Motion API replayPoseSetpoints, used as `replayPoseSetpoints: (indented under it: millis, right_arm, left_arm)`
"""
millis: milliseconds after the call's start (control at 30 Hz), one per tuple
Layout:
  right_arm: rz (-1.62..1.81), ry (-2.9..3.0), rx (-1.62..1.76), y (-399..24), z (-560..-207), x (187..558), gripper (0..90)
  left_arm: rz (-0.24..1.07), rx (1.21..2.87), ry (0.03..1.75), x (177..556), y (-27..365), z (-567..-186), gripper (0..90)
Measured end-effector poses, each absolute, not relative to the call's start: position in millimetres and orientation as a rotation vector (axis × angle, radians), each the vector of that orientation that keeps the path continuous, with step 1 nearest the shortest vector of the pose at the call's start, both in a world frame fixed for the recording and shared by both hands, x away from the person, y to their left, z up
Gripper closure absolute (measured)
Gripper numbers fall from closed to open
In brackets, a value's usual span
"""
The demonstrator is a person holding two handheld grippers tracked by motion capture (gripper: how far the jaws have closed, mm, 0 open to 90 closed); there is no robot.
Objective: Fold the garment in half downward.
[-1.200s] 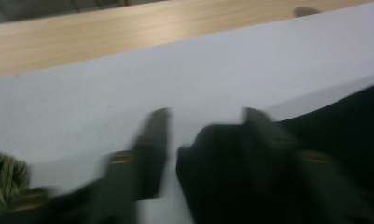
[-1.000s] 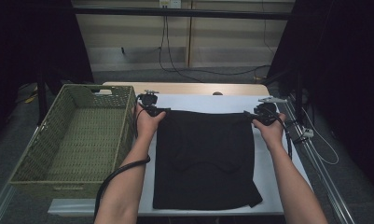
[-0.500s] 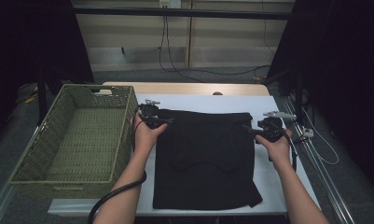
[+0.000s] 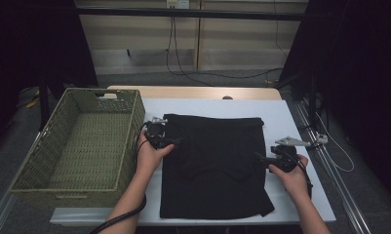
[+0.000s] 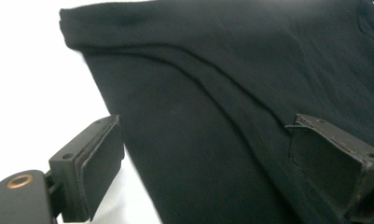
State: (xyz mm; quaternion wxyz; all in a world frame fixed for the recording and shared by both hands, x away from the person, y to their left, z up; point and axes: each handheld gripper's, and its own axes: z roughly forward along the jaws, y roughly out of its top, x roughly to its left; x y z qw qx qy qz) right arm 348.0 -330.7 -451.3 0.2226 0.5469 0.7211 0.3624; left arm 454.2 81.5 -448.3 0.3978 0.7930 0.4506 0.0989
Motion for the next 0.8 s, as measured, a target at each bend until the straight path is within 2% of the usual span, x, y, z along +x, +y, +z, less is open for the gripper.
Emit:
replayPoseSetpoints:
  millis: [300, 333, 500, 633, 733, 800]
  right_arm:
    - [0.955, 2.019, 1.522, -327, -451, 307, 31.6]
    - [0.952, 2.021, 1.531, -327, -452, 303, 32.2]
    - [0.917, 2.057, 1.501, -320, -455, 286, 42.2]
    - [0.924, 2.097, 1.478, -313, -453, 277, 60.7]
    - [0.956, 2.113, 1.461, -309, -454, 277, 85.6]
    - [0.954, 2.124, 1.450, -307, -454, 278, 88.6]
  left_arm:
    - [0.247, 2.065, 1.044, 432, 85, -448, 9.9]
    - [0.237, 2.022, 1.069, 429, 83, -449, 10.0]
    - [0.221, 2.019, 1.066, 422, 86, -451, 9.7]
    - [0.220, 2.016, 1.044, 418, 86, -447, 9.6]
    - [0.216, 1.988, 1.050, 415, 84, -445, 9.6]
    - [0.225, 1.996, 1.038, 414, 85, -443, 9.6]
